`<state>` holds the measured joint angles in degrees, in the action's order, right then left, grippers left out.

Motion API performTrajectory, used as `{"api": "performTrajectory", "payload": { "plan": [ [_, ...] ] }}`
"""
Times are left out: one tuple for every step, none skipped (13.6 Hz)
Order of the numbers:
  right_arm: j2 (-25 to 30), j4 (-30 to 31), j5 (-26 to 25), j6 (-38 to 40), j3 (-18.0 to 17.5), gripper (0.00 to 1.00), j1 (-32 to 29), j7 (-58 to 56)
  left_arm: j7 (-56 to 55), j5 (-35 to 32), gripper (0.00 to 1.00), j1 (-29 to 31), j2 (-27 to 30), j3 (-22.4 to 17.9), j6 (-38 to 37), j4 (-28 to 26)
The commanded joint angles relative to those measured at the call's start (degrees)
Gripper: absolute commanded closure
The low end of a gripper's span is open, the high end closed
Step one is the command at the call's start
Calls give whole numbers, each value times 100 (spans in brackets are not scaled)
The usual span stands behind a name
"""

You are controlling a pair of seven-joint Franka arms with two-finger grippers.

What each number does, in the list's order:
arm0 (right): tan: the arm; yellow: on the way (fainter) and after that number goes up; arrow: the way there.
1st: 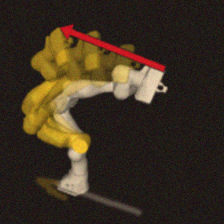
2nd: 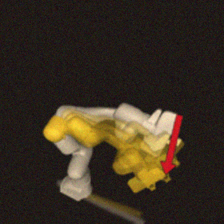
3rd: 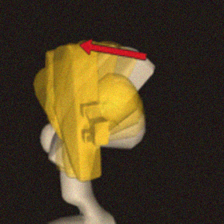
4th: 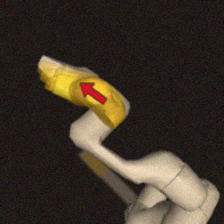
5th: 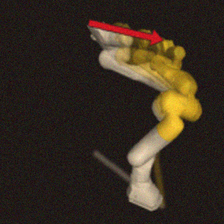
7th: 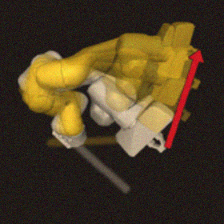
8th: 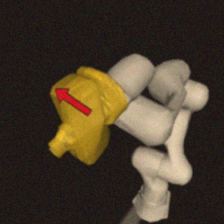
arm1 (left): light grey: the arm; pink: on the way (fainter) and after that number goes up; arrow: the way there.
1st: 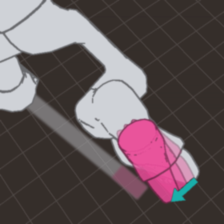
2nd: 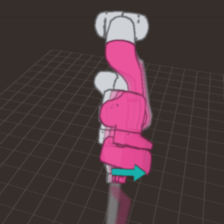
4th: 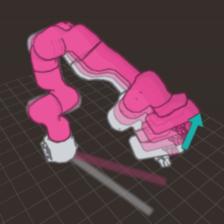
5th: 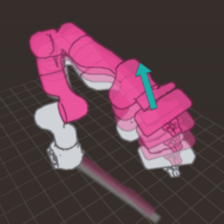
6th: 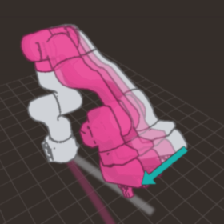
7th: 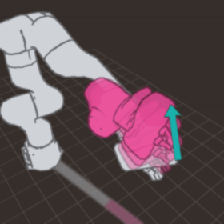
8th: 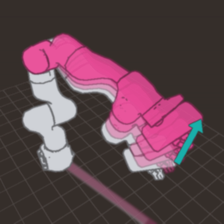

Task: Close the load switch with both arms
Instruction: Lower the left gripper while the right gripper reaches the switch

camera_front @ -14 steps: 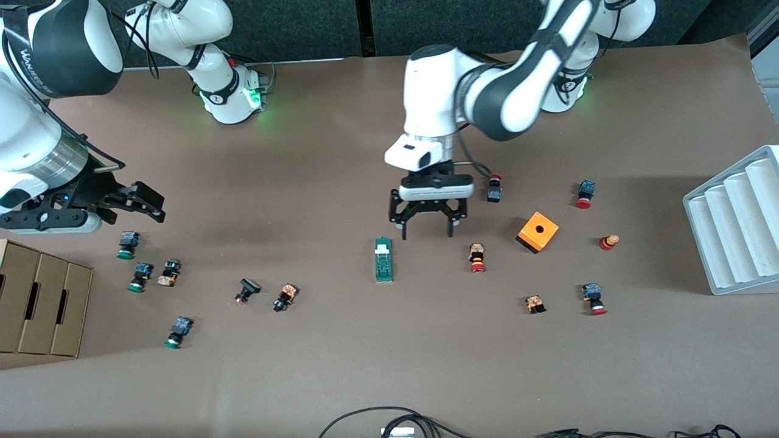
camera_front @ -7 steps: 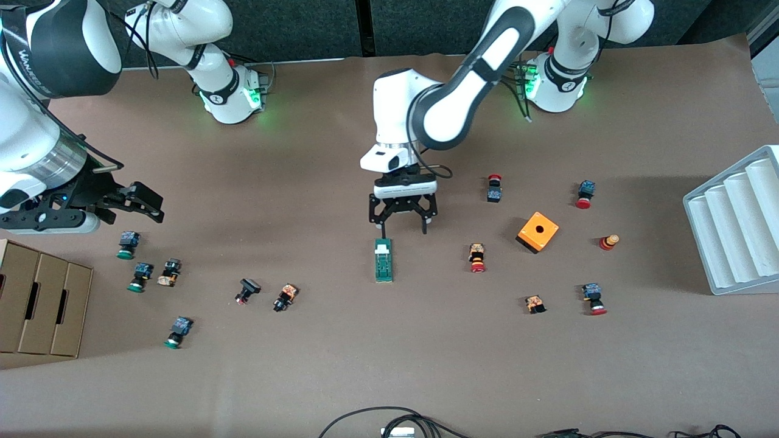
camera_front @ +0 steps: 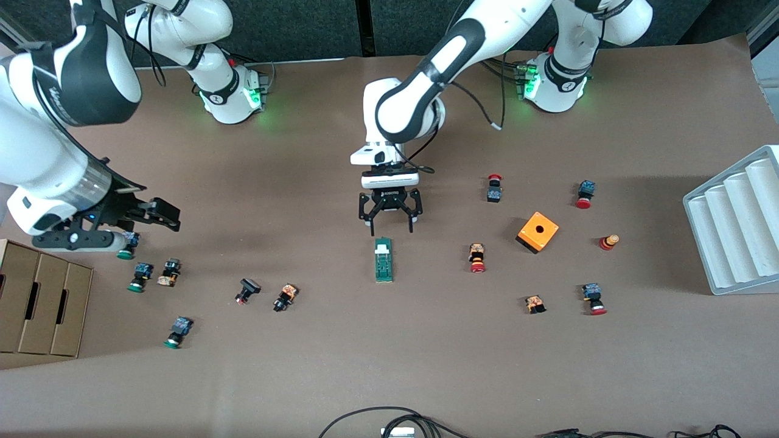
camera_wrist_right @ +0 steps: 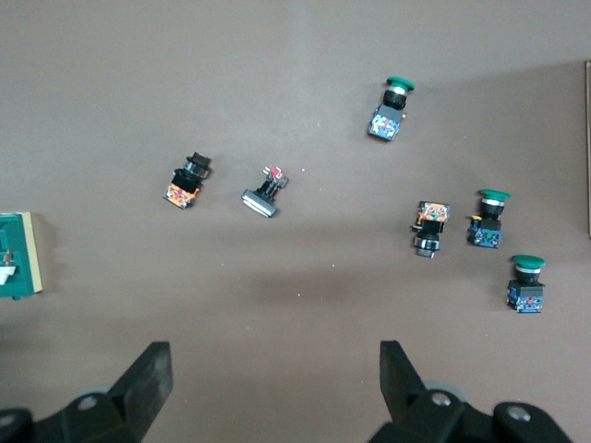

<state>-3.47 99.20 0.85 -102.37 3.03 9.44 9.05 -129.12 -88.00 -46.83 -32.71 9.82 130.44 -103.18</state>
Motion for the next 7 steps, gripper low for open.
{"api": "performTrajectory", "payload": {
  "plan": [
    [-48, -59, -94, 148, 4, 0, 232, 158, -708, -550, 0, -290, -533, -50, -474, 421],
    [-66, -67, -85, 113, 4, 0, 277, 167, -824, -621, 0, -370, -647, -41, -624, 457],
    [-110, -67, -24, 60, 4, 0, 295, 176, -938, -691, 0, -431, -779, 63, -860, 544],
    [-154, -93, 115, -19, 4, 0, 321, 263, -1070, -727, 0, -458, -928, 160, -1080, 684],
    [-232, -111, 212, -106, 4, 0, 391, 516, -1132, -806, 0, -545, -1121, 187, -1274, 807],
    [-294, -120, 257, -177, 4, 0, 479, 849, -1202, -920, 0, -624, -1254, 187, -1415, 896],
    [-416, -164, 275, -247, 4, 0, 584, 1131, -1281, -973, 0, -660, -1333, 187, -1468, 923]
  ]
}}
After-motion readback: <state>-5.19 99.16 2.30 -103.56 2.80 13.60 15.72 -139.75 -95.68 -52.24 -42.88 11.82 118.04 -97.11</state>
